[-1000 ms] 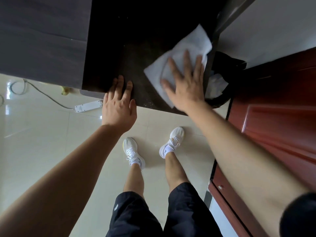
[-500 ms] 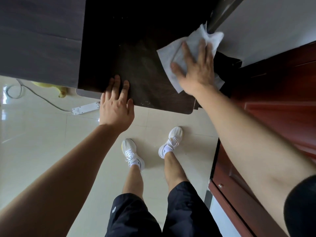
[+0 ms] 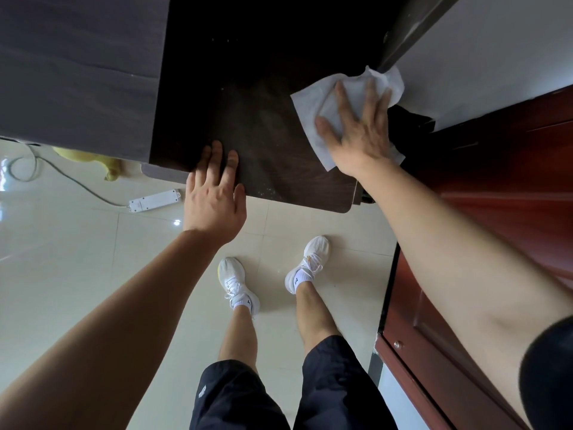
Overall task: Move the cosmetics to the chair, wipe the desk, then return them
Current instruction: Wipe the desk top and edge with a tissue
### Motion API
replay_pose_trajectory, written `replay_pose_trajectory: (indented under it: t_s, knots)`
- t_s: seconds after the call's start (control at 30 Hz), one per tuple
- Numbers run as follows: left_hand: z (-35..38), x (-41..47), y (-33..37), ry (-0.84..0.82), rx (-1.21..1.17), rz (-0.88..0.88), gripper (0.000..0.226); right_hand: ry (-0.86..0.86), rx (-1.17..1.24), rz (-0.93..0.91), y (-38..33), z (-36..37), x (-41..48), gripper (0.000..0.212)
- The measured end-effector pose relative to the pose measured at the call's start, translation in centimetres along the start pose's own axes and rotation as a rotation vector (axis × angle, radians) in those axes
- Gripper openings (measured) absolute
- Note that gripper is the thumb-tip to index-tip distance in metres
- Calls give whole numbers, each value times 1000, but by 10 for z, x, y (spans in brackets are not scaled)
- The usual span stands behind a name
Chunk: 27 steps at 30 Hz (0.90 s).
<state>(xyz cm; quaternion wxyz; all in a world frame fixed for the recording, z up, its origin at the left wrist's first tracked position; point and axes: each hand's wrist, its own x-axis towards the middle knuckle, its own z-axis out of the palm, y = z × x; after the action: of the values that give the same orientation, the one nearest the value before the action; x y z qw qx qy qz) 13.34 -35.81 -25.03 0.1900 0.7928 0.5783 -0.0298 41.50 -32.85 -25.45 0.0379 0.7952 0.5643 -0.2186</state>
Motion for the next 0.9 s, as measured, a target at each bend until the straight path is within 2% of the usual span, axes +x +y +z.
replay_pose_trajectory:
  t_s: [0.2,0.33,0.5,0.6,0.77,0.9]
  knots:
    - [0,0,0,0,-5,-1,58,3,-137,-129,-5,15,-30,74]
    - [-1,1,0,-10,6,-1,58,-74,-120,-200,-10,0,-3,77]
    - [-2,1,1,-23,14,-7,60,-95,-162,-234,-68,-9,53,77]
    - [-4,2,2,-27,-4,-4,62,-84,-182,-355,-91,10,29,72]
    - [-8,0,2,-38,-26,10,58,-97,-223,-579,-52,23,-22,67]
    - [-9,1,0,-45,-32,14,59,-159,-270,-564,-60,5,14,64]
